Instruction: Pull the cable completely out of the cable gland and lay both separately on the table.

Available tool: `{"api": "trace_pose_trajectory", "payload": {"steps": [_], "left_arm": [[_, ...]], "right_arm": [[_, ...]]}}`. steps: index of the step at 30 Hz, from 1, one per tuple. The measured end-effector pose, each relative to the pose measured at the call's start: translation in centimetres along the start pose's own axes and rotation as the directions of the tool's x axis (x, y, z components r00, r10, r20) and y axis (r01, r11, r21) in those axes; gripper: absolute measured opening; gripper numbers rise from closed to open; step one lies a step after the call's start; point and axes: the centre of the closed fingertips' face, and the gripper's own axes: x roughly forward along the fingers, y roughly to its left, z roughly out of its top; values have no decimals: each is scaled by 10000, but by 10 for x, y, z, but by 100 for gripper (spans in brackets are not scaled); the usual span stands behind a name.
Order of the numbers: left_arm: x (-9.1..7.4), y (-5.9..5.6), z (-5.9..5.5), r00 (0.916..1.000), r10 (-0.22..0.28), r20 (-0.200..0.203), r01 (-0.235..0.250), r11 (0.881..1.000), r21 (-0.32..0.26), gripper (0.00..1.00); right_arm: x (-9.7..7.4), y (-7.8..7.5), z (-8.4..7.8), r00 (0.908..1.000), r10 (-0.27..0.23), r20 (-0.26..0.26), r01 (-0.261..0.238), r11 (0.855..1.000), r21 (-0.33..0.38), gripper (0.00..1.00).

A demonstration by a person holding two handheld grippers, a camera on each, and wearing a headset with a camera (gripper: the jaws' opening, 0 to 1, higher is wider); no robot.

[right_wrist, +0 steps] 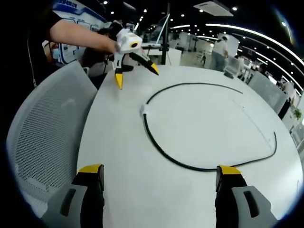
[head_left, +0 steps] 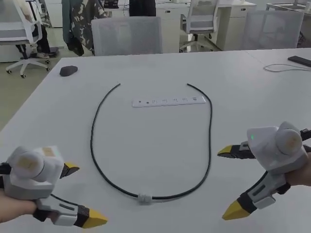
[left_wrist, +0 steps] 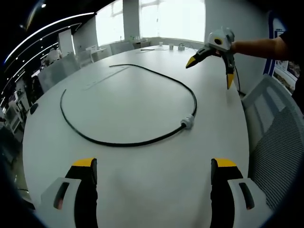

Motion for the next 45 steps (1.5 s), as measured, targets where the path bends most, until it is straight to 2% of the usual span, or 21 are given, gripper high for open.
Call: {"api": "trace_pose_trajectory", "payload": {"steps": [2,8,12,15,17,19,23,25,29,33,38,42,44,45], "left_arm": [[-1,3,-2,9999,147,-83,-144,9992,367,100],[-1,6,-5,10000,82,-51,-82,10000,-36,100],[1,5,-3,10000,-14,-11,14,10000,13,100],[3,1,-7,9991,-292,-323,291,9996,-20,100],[4,0,-8,9986,-361,-383,370,9991,230,100],[4,1,-7,9988,-350,-337,356,9992,203,100],[6,4,-5,9991,-333,-269,338,9993,171,100],[6,8,-3,9996,-178,-215,185,9993,334,100],[10,5,-5,9989,-260,-387,287,9972,686,100],[11,7,-6,9985,-290,-457,317,9977,600,100],[11,10,-3,9991,-273,-322,288,9985,458,100],[12,14,2,9998,-149,-108,154,9986,504,100],[13,13,3,9998,-176,-95,180,9987,479,100],[14,11,4,9997,-244,-77,247,9985,490,100]], "right_arm": [[1,0,0,10000,2,-56,-2,10000,43,99],[2,3,5,9999,97,-85,-99,9997,-244,99],[3,1,4,9999,52,-121,-55,9997,-254,99],[2,0,2,9998,61,-195,-65,9998,-206,99],[2,-1,-4,9993,45,-362,-50,9999,-154,99],[1,0,-5,9991,37,-417,-42,9999,-119,99],[-2,-2,-4,9995,-73,-317,70,9999,-86,99],[-2,-3,-5,9995,-111,-299,109,9999,-50,99],[-1,-5,-5,9995,-154,-264,155,9999,-1,99],[3,-9,-4,9996,-227,-181,228,9997,68,97],[10,-12,8,9994,-316,138,315,9995,37,94],[18,-15,25,9964,-352,767,325,9988,365,94],[23,-15,29,9958,-316,857,283,9988,393,91],[28,-14,34,9955,-243,916,206,9989,413,87]]}}
